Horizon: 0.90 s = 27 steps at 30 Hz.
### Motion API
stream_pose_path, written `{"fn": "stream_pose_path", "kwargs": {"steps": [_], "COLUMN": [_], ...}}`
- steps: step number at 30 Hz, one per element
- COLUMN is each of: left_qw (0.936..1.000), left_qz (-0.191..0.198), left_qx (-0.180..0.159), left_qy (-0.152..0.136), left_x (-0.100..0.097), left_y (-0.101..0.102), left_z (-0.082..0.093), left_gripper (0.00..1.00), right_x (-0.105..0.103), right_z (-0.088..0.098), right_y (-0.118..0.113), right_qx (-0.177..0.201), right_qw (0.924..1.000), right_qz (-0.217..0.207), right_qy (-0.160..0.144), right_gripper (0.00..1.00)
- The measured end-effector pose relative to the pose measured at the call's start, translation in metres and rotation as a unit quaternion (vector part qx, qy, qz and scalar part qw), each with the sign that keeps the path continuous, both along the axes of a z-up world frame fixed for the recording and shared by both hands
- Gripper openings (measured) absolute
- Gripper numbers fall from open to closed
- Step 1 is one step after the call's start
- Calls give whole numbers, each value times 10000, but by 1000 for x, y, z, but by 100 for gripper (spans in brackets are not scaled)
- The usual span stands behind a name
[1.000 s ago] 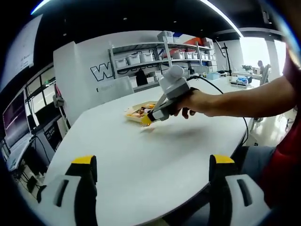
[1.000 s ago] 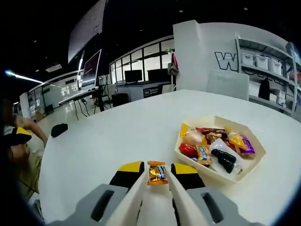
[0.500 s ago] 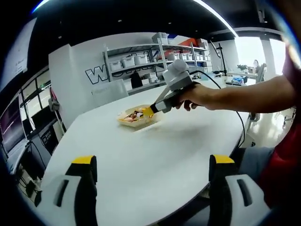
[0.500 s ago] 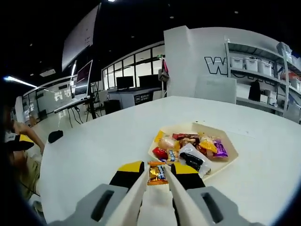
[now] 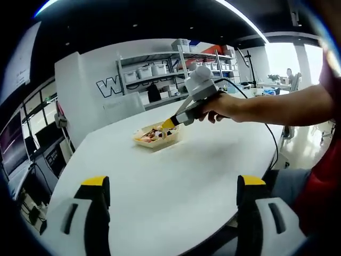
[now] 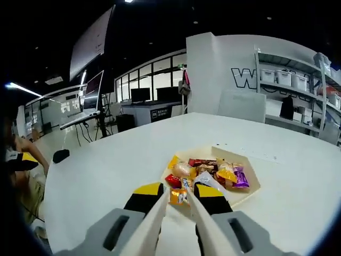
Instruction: Place the target food into the container with the food tongs after gripping and lifting it, then release it inside without dropping or visibly crushing the food.
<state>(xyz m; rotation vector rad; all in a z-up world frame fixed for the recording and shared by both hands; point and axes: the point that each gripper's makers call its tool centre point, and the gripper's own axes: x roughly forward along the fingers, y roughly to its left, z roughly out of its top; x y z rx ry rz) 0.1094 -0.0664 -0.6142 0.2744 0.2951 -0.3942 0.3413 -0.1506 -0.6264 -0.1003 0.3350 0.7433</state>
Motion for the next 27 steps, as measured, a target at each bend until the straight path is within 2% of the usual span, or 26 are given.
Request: {"fn": "stream_pose_path", "kwargs": {"steps": [7, 11, 12, 13, 14, 17, 20, 27], "left_qw": [10000, 10000, 10000, 10000, 10000, 10000, 10000, 10000], "left_qz": [24, 18, 11, 9, 13, 19, 46, 88], "left_qx": [-19, -15, -9, -1, 1, -23, -6, -8], "left_qy": [-61, -42, -31, -13, -12, -14, -3, 46], "left_x": [5, 6, 6, 6, 6, 7, 7, 6], "left_y": [3, 3, 3, 3, 4, 4, 7, 11], "left_z": [4, 3, 2, 1, 1, 1, 0, -4], "left_gripper": [96, 96, 96, 96, 96, 96, 96, 96], "right_x": [6, 5, 4, -2, -6, -12, -18, -26], "right_z": [4, -1, -3, -7, -8, -18, -20, -28], "right_y": [0, 3, 6, 12, 18, 27, 35, 46], "right_qx": [-36, 37, 104, 229, 294, -12, 108, 52], "right_qw": [10000, 9999, 9997, 9987, 9981, 9981, 9971, 9953], "right_qz": [10, 30, 56, 186, 300, 486, 562, 786], "right_qy": [-15, 104, 192, 408, 449, 367, 503, 565], "right_gripper": [17, 18, 18, 19, 19, 20, 20, 21]}}
